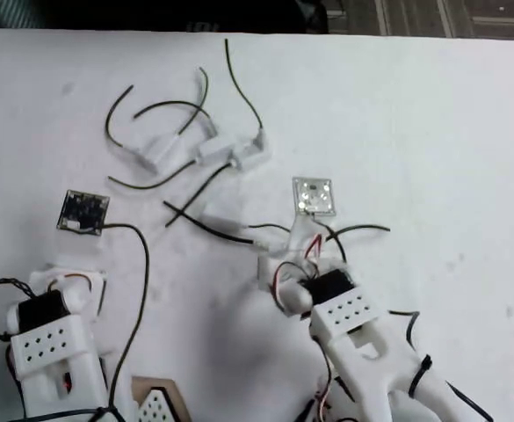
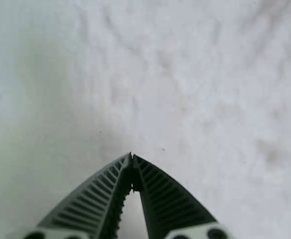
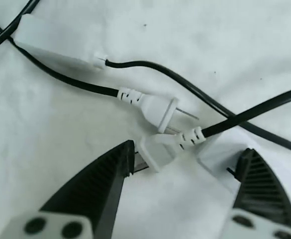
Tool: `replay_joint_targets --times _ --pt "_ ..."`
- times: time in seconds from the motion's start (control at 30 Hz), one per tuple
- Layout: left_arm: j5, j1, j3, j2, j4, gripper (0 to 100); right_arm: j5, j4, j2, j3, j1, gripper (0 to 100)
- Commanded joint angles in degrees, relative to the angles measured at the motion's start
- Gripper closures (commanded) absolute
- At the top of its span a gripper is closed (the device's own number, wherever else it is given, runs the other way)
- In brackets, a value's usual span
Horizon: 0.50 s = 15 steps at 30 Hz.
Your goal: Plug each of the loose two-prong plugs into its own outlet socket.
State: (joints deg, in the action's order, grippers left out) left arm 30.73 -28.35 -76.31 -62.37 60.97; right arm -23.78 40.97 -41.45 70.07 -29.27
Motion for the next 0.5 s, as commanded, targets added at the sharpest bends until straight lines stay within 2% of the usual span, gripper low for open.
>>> replay_joint_targets --times 0.0,0.17,0.37,0.47 --pt "-0.09 0.04 0.00 -0.84 -0.88 98 -0.79 3.74 -1.10 -4.57 -1.45 68.4" --pt "-0.09 0.04 0.00 -0.84 -0.88 98 -2.99 9.89 -1.01 -8.09 -6.11 68.4" --pt "-0.09 0.04 0.00 -0.84 -0.88 98 -4.48 9.01 -0.48 -7.82 -9.27 68.9" --pt "-0.09 0.04 0.00 -0.84 -0.88 98 -7.12 4.62 4.00 -7.65 -9.10 75.8"
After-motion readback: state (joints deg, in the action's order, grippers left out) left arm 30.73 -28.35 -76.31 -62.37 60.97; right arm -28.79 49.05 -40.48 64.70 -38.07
